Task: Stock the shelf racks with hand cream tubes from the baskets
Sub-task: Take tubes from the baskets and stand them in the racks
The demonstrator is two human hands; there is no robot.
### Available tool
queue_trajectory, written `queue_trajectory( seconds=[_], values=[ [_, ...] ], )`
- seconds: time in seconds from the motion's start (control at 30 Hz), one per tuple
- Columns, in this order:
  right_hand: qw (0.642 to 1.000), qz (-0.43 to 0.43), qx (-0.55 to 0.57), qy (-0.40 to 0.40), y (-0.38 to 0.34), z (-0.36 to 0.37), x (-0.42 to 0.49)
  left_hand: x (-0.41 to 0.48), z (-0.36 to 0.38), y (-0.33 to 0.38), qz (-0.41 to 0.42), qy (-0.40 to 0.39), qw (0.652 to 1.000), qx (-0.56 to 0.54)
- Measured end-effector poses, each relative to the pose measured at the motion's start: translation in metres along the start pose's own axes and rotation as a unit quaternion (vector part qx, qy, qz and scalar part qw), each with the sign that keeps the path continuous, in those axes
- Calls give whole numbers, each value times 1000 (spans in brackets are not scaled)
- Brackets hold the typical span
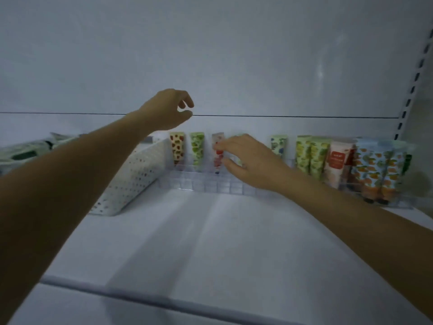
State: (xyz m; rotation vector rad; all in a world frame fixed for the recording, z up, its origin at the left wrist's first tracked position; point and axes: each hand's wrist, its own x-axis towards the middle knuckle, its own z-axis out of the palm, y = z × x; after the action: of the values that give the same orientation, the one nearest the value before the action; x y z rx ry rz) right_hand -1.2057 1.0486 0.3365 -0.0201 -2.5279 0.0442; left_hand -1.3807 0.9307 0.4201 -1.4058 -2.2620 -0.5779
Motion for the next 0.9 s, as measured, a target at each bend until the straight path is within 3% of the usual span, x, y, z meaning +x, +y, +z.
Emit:
queue_trajectory(
  seconds=[0.23,0.47,0.73,0.9],
  values=[
    [997,-7,76,-12,-71,43,92,-31,-31,-103,-34,-51,998,32],
    [994,39,88,-41,-94,76,150,-38,-23,-168,8,-146,988,52],
    [980,95,109,-138,-102,85,171,-13,7,-201,45,-312,946,82],
    [970,114,89,-196,-99,85,180,0,30,-206,56,-337,935,93]
  ],
)
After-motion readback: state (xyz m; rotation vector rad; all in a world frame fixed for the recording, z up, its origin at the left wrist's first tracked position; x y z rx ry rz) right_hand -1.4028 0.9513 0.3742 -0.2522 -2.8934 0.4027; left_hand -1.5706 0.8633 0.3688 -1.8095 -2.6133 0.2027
